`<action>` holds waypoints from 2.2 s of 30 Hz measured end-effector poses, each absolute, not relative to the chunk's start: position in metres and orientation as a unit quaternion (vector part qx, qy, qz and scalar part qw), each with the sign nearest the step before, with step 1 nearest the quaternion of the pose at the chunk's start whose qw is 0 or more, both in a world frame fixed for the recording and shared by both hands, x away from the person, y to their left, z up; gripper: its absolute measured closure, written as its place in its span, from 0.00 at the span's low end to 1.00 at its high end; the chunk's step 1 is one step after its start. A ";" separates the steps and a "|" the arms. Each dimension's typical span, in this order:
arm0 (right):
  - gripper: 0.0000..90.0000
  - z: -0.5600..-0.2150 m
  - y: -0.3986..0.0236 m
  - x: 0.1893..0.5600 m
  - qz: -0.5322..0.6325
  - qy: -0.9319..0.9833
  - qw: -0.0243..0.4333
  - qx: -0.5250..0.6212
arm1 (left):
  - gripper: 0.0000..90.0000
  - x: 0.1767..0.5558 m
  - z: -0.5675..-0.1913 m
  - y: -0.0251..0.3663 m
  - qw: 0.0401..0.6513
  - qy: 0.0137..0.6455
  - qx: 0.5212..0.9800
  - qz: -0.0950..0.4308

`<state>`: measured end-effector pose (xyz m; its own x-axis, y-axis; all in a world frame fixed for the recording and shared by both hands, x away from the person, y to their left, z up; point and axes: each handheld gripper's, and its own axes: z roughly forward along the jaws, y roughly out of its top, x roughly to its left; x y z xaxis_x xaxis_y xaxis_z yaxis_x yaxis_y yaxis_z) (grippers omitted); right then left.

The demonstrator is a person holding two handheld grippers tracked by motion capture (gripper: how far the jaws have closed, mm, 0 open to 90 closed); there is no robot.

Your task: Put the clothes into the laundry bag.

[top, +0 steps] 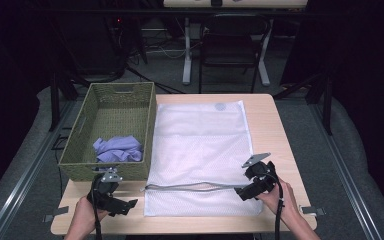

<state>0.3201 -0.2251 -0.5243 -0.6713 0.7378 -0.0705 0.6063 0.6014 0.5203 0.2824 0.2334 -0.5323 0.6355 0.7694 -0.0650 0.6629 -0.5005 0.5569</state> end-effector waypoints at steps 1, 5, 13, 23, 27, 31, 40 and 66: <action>0.00 -0.525 -0.222 0.322 0.233 0.885 0.140 0.377 | 0.00 0.282 -0.532 0.233 0.277 0.416 0.861 0.096; 0.00 -0.526 -0.211 0.327 0.230 0.891 0.139 0.366 | 0.00 0.283 -0.532 0.233 0.277 0.416 0.861 0.096; 0.00 -0.529 -0.192 0.337 0.223 0.899 0.135 0.351 | 0.00 0.283 -0.533 0.233 0.275 0.415 0.862 0.093; 0.00 -0.532 -0.169 0.347 0.225 0.905 0.130 0.337 | 0.00 0.283 -0.533 0.234 0.275 0.416 0.862 0.093; 0.00 -0.534 -0.162 0.348 0.219 0.910 0.130 0.327 | 0.00 0.283 -0.533 0.234 0.275 0.414 0.863 0.092; 0.00 -0.536 -0.156 0.349 0.216 0.911 0.125 0.328 | 0.00 0.284 -0.534 0.234 0.273 0.414 0.863 0.090; 0.02 -0.543 -0.141 0.352 0.206 0.919 0.121 0.315 | 0.00 0.283 -0.533 0.233 0.273 0.414 0.864 0.091; 0.36 -0.557 -0.108 0.362 0.186 0.933 0.115 0.285 | 0.00 0.284 -0.535 0.233 0.268 0.411 0.867 0.087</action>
